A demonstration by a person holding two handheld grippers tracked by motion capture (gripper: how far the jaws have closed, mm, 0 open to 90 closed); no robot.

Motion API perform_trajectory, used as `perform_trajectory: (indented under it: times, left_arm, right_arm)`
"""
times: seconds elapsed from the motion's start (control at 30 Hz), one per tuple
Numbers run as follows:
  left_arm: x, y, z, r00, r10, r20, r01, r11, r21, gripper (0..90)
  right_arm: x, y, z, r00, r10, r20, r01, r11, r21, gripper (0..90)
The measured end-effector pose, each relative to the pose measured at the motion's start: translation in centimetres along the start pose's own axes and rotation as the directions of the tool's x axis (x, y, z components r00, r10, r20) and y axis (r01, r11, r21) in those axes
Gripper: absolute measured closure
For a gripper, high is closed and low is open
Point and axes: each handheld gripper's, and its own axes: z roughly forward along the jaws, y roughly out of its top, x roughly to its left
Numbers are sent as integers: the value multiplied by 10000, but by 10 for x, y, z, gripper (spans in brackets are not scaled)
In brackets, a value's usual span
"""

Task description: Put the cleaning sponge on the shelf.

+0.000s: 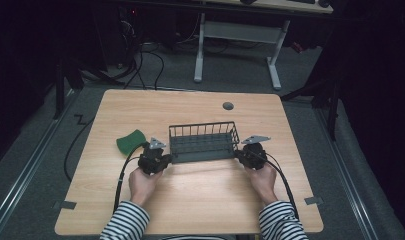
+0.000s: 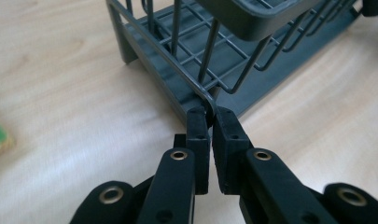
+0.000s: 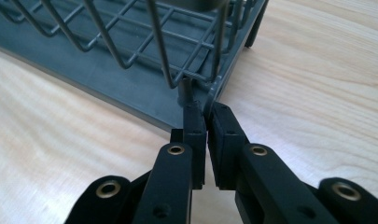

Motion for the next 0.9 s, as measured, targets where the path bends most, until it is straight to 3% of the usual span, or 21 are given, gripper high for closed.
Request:
perform_trajectory:
  times: [0.2, 0.43, 0.6, 0.9]
  left_arm:
    - [-12, -30, -25, 9995, -274, 166, 277, 9994, -197, 854]
    - [-19, -54, -42, 9985, -546, 48, 548, 9965, -630, 850]
    - [-23, -64, -49, 9984, -545, -123, 533, 9955, -787, 849]
    - [-22, -67, -48, 9972, -742, -5, 738, 9921, -1018, 842]
  right_arm:
    - [13, -10, -7, 9987, 45, -515, -55, 9998, -189, 861]
    - [30, -23, -15, 9959, -65, -903, 33, 9993, -364, 861]
    - [40, -31, -20, 9941, -175, -1074, 115, 9984, -560, 860]
    - [40, -35, -21, 9934, -33, -1144, -45, 9977, -679, 856]
